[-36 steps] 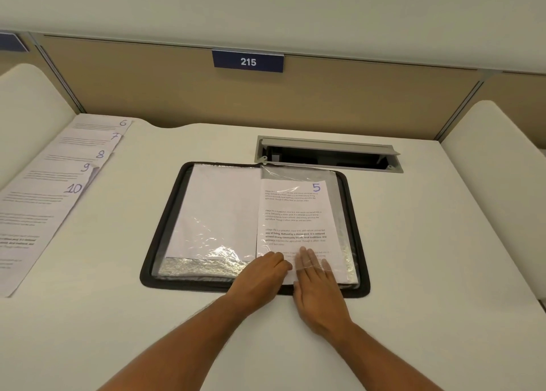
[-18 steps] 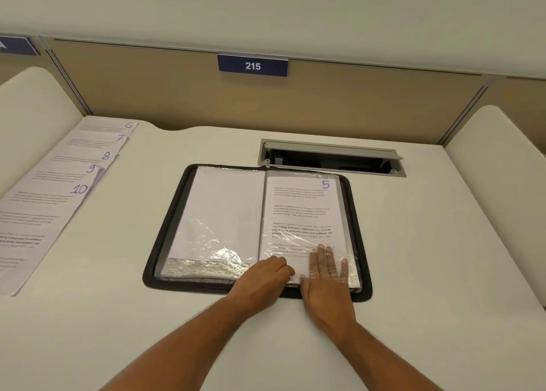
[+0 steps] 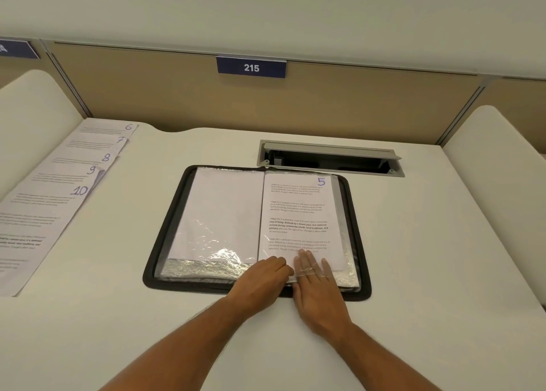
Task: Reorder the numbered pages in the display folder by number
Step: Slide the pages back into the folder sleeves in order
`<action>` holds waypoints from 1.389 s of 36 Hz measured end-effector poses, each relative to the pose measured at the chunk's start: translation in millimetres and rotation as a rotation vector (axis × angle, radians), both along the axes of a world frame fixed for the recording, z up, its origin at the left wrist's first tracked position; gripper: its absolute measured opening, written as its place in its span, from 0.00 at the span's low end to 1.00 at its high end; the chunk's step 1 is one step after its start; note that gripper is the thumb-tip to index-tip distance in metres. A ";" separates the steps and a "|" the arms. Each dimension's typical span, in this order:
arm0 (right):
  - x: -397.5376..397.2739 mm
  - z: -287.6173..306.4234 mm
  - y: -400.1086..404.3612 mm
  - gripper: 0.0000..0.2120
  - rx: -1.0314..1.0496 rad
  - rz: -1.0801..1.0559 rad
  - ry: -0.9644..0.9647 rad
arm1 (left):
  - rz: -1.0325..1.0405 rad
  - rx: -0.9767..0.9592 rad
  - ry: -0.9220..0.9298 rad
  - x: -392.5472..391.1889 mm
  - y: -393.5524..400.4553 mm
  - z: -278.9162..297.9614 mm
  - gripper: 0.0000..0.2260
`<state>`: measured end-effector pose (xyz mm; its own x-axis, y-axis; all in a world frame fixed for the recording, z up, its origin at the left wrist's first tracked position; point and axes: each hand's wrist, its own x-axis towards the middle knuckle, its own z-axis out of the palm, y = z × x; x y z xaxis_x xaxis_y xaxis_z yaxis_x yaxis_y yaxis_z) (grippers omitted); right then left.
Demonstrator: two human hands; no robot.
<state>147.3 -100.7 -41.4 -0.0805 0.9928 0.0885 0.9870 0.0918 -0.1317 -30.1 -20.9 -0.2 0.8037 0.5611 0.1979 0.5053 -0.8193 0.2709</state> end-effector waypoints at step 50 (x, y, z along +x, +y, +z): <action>21.3 61.3 -10.8 0.13 0.135 -0.843 0.952 | 0.057 -0.027 0.006 -5.5 -5.9 7.9 0.06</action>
<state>168.6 -111.5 20.0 0.7170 0.6844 -0.1326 0.2675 -0.4458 -0.8542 -35.6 -26.8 7.7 0.7712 0.6114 0.1774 0.5529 -0.7814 0.2893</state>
